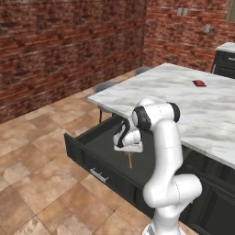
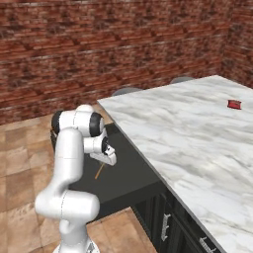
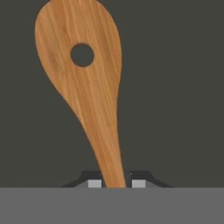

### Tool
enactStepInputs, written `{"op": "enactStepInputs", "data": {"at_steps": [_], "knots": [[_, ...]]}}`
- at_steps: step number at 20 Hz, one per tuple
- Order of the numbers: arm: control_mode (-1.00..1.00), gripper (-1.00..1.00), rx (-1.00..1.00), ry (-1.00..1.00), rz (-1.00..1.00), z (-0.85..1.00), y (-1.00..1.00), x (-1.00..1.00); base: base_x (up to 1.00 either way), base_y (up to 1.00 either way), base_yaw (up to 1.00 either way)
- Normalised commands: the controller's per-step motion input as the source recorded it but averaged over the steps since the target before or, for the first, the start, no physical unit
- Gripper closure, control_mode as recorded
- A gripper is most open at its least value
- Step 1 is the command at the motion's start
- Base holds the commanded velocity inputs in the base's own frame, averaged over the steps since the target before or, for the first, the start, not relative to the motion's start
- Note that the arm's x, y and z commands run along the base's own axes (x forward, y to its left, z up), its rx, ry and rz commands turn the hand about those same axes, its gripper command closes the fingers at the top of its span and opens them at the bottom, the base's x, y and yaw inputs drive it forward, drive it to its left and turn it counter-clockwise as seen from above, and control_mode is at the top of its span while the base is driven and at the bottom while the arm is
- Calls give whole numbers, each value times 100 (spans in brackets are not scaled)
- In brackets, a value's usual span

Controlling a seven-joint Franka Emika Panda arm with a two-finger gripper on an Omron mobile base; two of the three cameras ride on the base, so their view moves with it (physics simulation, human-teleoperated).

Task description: Pick the wooden spoon from the drawer and place it on the counter.

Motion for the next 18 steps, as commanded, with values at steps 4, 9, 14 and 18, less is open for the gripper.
{"op": "enactStepInputs", "data": {"at_steps": [4,9,14,18], "knots": [[-100,100,0,-35,1,91,2,-38,0,0,0],[-100,100,0,-37,2,100,11,-22,0,0,0],[-100,100,0,-35,0,100,10,-8,0,0,0],[-100,100,0,-30,0,100,0,0,0,0,0]]}}
